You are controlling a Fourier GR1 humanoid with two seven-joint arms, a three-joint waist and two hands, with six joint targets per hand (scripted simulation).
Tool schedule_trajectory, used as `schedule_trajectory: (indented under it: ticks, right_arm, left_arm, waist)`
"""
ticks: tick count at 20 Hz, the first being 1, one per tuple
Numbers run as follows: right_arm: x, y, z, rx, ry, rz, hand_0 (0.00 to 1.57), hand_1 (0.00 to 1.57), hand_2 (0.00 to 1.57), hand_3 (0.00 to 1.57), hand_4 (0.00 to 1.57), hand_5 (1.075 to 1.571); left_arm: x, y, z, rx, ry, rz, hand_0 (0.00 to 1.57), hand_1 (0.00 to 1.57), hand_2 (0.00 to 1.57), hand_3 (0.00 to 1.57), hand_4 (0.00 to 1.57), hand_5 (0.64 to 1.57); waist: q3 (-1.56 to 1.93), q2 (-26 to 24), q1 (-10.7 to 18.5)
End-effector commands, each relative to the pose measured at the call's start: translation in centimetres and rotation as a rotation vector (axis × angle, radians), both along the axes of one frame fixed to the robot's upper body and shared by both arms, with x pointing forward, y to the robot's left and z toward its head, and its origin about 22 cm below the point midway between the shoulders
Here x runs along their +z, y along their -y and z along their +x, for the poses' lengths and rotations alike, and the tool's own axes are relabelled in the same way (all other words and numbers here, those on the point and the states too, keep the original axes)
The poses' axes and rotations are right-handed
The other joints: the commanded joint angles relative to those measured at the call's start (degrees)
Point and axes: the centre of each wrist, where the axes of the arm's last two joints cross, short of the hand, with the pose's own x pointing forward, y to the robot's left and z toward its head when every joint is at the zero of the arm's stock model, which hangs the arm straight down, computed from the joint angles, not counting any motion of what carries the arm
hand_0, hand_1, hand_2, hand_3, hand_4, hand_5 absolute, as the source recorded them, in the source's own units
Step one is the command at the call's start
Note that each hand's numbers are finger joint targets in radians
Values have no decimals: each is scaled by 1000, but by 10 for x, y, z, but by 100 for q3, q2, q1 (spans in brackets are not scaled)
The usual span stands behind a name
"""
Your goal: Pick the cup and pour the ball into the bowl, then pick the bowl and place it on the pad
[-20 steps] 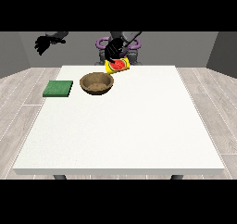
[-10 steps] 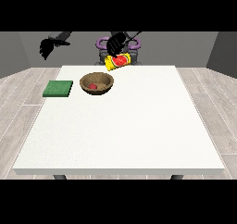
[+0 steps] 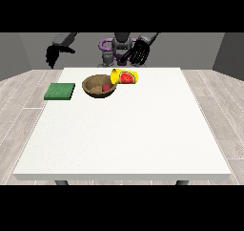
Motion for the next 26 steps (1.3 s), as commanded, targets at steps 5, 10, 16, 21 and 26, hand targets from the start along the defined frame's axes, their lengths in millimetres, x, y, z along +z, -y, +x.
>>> schedule_trajectory:
  ticks: [5, 10, 16, 21, 26]
  right_arm:
    - [2, -60, 26, 2, 61, 10, 0, 0, 0, 0, 297, 1571]
    - [-1, -89, 39, -97, 62, 30, 0, 0, 0, 0, 295, 1570]
    - [-20, -115, 43, -160, 77, 53, 0, 0, 0, 0, 315, 1569]
    - [-43, -118, 39, -119, 26, 57, 0, 0, 0, 0, 251, 1567]
    - [-37, -123, 59, -108, -3, 36, 0, 0, 0, 0, 201, 1562]
  left_arm:
    - [-16, -41, -31, -51, -18, -721, 0, 0, 0, 0, 0, 1560]
    - [-24, -54, -45, -276, 17, -864, 0, 0, 0, 0, 0, 1565]
    - [-47, -95, -60, -354, -15, -866, 0, 0, 0, 0, 0, 1564]
    - [-20, -127, -45, -284, 15, -866, 0, 0, 0, 0, 0, 1565]
    - [-37, -121, -57, -281, 12, -881, 0, 0, 0, 0, 0, 1565]
  waist:
    - [28, 568, 115]
    - [100, 927, 640]
    - [113, 980, 847]
    - [115, 883, 517]
    - [114, 827, 463]
